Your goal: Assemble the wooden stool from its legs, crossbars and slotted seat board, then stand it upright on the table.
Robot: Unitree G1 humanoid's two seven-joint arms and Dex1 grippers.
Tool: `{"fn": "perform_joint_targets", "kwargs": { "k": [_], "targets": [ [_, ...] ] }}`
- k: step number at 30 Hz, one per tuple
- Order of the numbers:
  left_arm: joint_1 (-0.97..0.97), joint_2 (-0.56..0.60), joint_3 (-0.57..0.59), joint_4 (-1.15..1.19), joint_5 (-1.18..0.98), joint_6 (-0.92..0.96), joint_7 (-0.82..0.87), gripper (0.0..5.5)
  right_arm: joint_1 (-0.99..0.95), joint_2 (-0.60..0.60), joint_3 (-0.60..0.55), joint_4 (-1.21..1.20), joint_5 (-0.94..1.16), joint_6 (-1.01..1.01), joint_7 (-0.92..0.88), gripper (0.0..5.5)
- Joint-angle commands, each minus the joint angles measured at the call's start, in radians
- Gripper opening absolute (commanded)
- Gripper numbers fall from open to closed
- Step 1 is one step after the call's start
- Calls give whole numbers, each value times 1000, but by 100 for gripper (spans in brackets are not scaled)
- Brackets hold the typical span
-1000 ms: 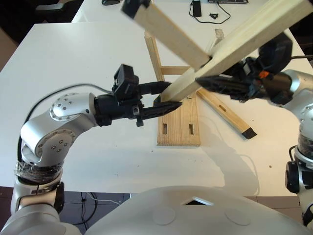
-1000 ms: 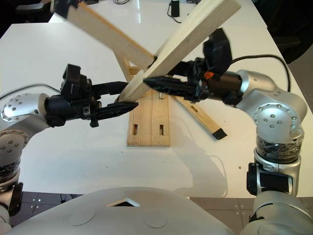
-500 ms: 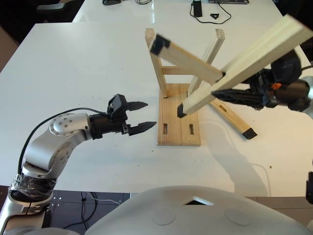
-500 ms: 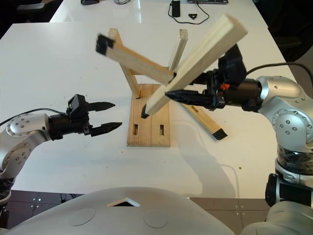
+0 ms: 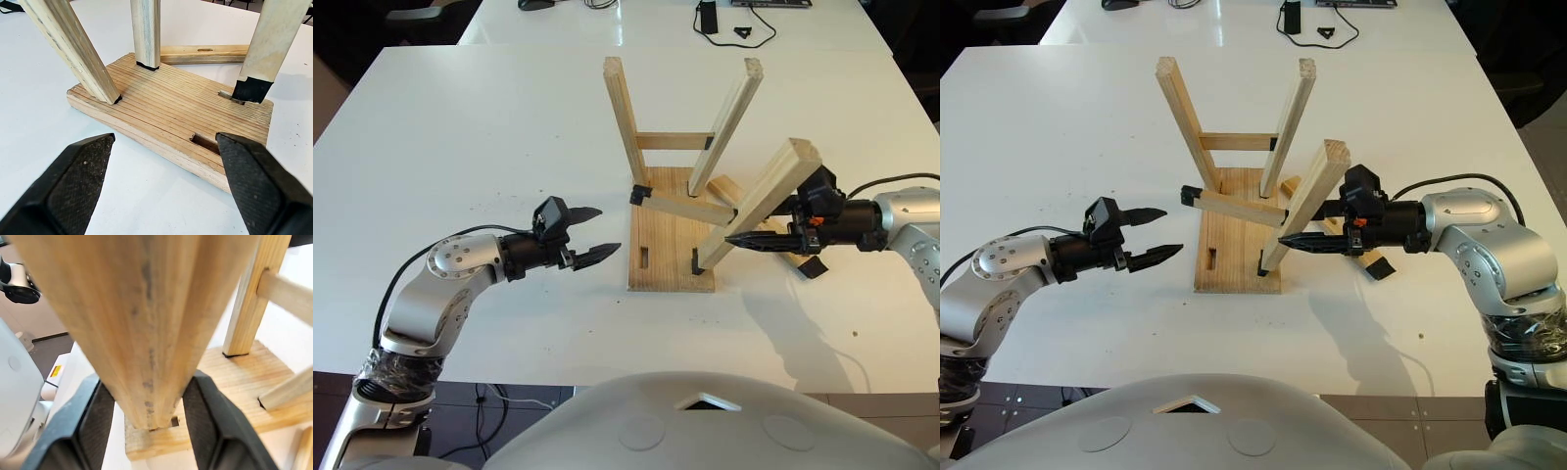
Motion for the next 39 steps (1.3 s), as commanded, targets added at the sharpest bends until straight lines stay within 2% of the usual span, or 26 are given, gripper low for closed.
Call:
{"fn": "perform_joint_targets", "kwargs": {
  "k": [1, 11, 20, 27, 33, 39],
  "targets": [
    [-10, -5, 2, 7, 25, -2, 1, 383, -14, 2, 25, 42, -66, -55, 12, 199],
    [-2, -14, -2, -4, 35, -5, -9, 383, -50, 36, 99, 121, -199, -192, -10, 199],
    [15, -14, -22, -12, 51, -10, -27, 383, -32, 39, 211, 182, -365, -336, -28, 199],
    [13, -18, -50, -13, 66, -11, -36, 383, -76, 114, 360, 365, -411, -315, 9, 199],
    [3, -19, -67, -11, 70, -12, -41, 383, -176, 189, 419, 563, -406, -277, 58, 199],
    [7, -24, -72, -12, 77, -11, -43, 383, -167, 184, 499, 625, -491, -355, 74, 199]
  ]
}}
